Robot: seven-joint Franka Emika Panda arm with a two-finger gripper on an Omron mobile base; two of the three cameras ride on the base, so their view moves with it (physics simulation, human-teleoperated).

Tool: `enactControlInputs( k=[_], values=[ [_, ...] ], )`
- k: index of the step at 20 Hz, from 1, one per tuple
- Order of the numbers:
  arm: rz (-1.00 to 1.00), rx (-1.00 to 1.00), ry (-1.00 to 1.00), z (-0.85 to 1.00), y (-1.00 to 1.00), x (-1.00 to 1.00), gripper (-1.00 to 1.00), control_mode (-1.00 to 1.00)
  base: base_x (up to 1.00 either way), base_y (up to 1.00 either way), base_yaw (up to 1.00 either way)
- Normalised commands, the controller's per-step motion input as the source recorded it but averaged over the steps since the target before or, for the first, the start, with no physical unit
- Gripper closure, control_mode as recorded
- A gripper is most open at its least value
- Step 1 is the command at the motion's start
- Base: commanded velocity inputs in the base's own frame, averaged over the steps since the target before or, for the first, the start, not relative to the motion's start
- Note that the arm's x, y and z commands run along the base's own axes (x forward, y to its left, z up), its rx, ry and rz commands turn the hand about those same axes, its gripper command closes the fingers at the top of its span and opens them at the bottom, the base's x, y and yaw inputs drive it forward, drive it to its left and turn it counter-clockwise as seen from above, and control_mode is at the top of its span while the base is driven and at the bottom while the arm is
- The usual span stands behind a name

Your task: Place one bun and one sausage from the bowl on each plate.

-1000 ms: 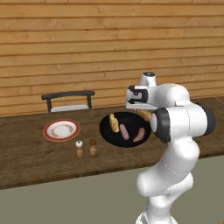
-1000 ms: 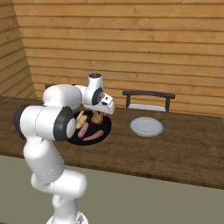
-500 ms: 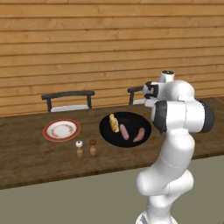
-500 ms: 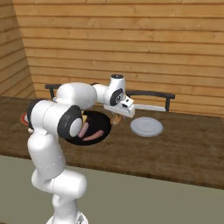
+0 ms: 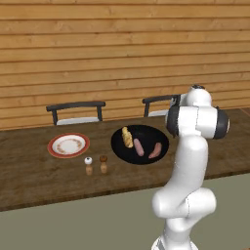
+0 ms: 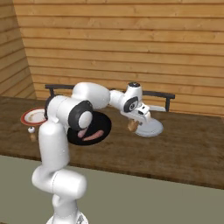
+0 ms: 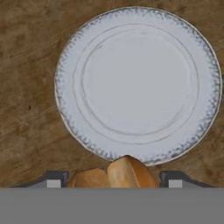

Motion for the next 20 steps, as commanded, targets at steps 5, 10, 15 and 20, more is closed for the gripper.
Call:
enactControlInputs(
  k=[5,10,15,20],
  values=[
    [0.0,0.03,0.0,-0.04,-0.37,0.53,1.0,-1.0,0.0,0.0,0.0],
    [0.05,0.01,0.0,-0.16,-0.06,0.22,1.0,-1.0,0.0,0.0,0.0],
    [0.02,0.0,-0.05,-0.38,0.0,0.14,-1.0,-1.0,0.0,0.0,0.0],
    [0.0,0.0,-0.15,-0.03,-0.04,0.24,-1.0,-1.0,0.0,0.0,0.0]
  ],
)
